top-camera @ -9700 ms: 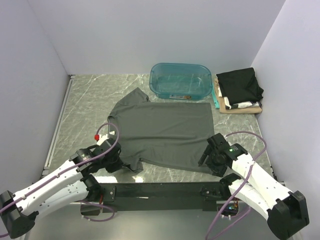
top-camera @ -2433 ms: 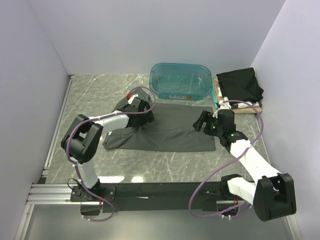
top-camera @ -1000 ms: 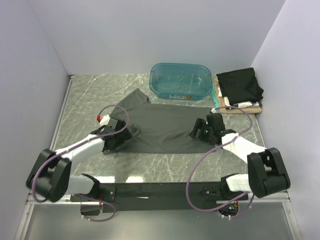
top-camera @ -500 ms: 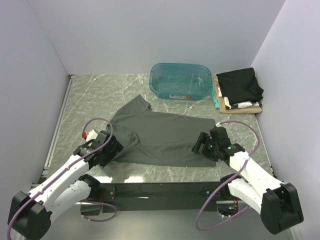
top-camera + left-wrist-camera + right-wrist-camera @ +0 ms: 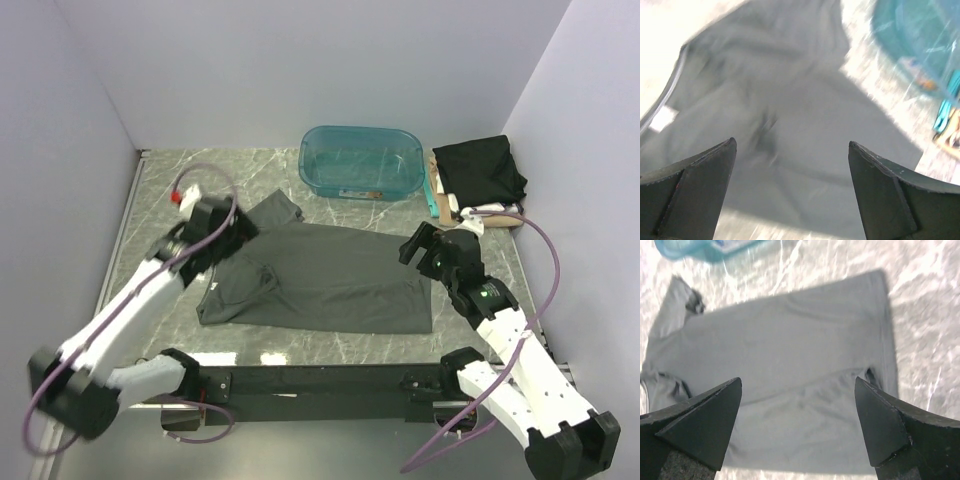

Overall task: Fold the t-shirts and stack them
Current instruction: Fold the tshirt

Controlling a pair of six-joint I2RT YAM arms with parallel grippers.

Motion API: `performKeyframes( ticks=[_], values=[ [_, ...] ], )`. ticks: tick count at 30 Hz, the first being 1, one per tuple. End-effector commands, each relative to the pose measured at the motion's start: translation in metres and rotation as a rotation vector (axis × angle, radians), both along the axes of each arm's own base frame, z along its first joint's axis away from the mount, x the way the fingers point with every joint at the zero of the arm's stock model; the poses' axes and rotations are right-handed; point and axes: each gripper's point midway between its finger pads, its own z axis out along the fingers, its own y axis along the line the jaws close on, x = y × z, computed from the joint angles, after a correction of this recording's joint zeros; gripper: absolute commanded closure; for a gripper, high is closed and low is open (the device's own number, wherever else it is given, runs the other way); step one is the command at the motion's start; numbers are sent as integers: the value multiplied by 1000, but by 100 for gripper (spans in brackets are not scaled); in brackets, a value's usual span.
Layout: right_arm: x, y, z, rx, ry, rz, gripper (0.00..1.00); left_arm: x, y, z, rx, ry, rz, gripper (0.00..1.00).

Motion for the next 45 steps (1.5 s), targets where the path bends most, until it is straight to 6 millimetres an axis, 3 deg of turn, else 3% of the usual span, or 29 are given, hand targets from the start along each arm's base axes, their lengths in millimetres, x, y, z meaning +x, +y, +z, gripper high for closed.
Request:
performKeyframes(
  ticks=[1,2,3,4,5,6,7,8,9,10,11,12,13,14,15,16,17,19,20,23,31,37,44,45],
  values=[
    [16,-11,23,-21,-108,-70,0,65,-15,35,29,-115,-86,1],
    [16,-11,22,-29,-101,-68,0,82,-19,18,58,-66,-94,1],
    [16,-14,19,-46,-90,-73,0,105,-23,41,56,-125,-102,1],
    [16,-16,17,-54,-83,-84,0,123,-28,21,110,-82,-128,1],
    [15,-18,12,-64,-71,-92,0,138,-31,19,131,-87,-140,1],
    [15,-21,11,-75,-68,-101,0,158,-36,36,138,-135,-154,1],
    [15,-22,9,-80,-62,-107,0,170,-36,31,164,-120,-169,0],
    [14,-23,7,-82,-59,-111,0,187,-41,2,189,-58,-197,1],
    [14,-24,6,-86,-58,-113,0,207,-42,17,196,-98,-214,1],
    [14,-23,6,-86,-61,-106,0,220,-49,-12,193,-44,-253,1],
    [13,-23,6,-82,-65,-108,0,230,-52,-17,193,-41,-275,1],
    [14,-24,5,-85,-70,-106,0,247,-53,-6,194,-76,-285,0],
    [13,-24,5,-87,-74,-101,0,257,-55,-35,204,-27,-303,1],
    [13,-24,7,-87,-84,-99,0,259,-57,-45,202,5,-326,1],
    [13,-25,6,-92,-86,-99,0,272,-62,-31,194,-23,-336,0],
    [12,-26,6,-95,-85,-101,0,277,-65,-37,208,-15,-362,1],
    [12,-28,6,-99,-87,-107,0,279,-67,-62,218,32,-383,1],
    [11,-30,5,-105,-85,-114,0,290,-63,-64,247,33,-360,1],
    [11,-30,4,-107,-84,-115,0,292,-60,-81,266,65,-352,1],
    [10,-31,2,-114,-83,-115,0,296,-57,-92,305,77,-360,2],
    [11,-31,-2,-122,-67,-114,0,297,-53,-128,377,132,-409,19],
    [10,-35,-7,-136,-61,-126,0,297,-63,-140,400,144,-459,25],
    [10,-37,-9,-144,-55,-135,0,295,-60,-146,451,153,-422,52],
    [10,-37,-9,-144,-55,-136,0,294,-62,-145,449,153,-426,52]
  ],
)
